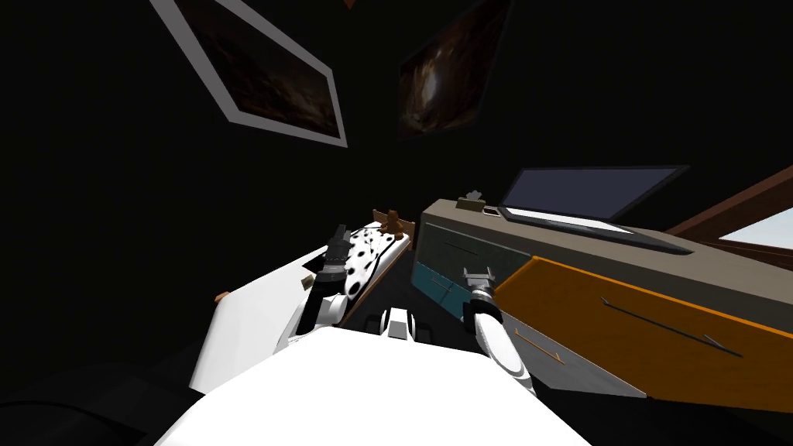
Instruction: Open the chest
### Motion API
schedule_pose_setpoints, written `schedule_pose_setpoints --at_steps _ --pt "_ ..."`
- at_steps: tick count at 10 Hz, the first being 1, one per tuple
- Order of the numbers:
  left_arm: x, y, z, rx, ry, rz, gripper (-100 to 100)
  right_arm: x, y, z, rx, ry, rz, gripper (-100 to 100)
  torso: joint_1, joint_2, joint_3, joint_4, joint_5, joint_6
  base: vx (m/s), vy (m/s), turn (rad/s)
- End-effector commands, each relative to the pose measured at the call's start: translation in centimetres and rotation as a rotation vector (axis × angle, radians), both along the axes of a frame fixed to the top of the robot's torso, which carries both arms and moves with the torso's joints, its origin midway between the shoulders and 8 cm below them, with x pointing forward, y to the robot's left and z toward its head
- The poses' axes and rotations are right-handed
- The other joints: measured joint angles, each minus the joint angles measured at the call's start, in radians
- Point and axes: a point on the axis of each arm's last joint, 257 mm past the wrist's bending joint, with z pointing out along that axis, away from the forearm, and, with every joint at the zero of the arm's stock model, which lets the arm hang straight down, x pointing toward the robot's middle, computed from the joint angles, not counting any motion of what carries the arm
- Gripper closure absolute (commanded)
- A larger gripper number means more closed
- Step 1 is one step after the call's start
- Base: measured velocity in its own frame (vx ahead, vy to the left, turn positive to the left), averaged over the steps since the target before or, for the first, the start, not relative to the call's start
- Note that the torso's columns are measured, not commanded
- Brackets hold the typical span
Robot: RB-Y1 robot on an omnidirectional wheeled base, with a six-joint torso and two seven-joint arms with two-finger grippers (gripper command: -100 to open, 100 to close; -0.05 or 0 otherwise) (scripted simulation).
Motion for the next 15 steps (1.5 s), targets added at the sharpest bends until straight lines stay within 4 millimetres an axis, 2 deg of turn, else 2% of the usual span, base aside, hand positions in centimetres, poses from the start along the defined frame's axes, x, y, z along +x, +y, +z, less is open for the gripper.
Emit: schedule_pose_setpoints --at_steps 1,12,13,15 --pt "0.0 0.0 0.0 0.0 0.0 0.0 0 0.2 -0.4 0.1 -0.075 0.012 -0.035 -100 0.001 -0.001 -0.001 0.0 0.0 0.0 0.07 0.056 0.013" --pt "0.0 0.0 0.0 0.0 0.0 0.0 0 1.2 -0.3 2.6 -0.408 0.023 -0.151 -100 -0.001 0.0 0.0 0.0 0.0 0.0 0.071 0.053 0.021" --pt "0.0 0.0 0.0 0.0 0.0 0.0 0 1.2 -0.3 2.4 -0.392 0.024 -0.145 -100 -0.001 0.0 0.0 0.0 0.0 0.0 0.027 0.022 0.003" --pt "0.0 0.0 0.0 0.0 0.0 0.0 0 1.9 -0.5 3.4 -0.397 0.02 -0.131 -100 -0.003 0.0 0.0 0.0 -0.001 0.0 0.065 -0.008 -0.069"
